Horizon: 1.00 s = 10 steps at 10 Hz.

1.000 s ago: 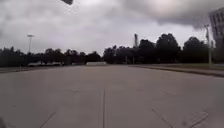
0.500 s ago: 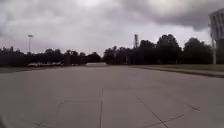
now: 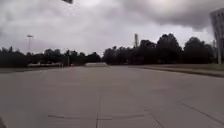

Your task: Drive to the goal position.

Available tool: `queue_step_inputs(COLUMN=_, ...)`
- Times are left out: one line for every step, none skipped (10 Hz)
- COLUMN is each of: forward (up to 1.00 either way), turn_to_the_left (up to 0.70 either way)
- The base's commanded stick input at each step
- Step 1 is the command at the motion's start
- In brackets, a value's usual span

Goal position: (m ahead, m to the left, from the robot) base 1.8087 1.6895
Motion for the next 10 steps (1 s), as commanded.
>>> queue_step_inputs(forward=1.00, turn_to_the_left=-0.04)
queue_step_inputs(forward=1.00, turn_to_the_left=-0.04)
queue_step_inputs(forward=1.00, turn_to_the_left=-0.04)
queue_step_inputs(forward=1.00, turn_to_the_left=-0.04)
queue_step_inputs(forward=1.00, turn_to_the_left=-0.04)
queue_step_inputs(forward=1.00, turn_to_the_left=-0.04)
queue_step_inputs(forward=1.00, turn_to_the_left=-0.04)
queue_step_inputs(forward=1.00, turn_to_the_left=-0.04)
queue_step_inputs(forward=1.00, turn_to_the_left=-0.04)
queue_step_inputs(forward=1.00, turn_to_the_left=-0.04)
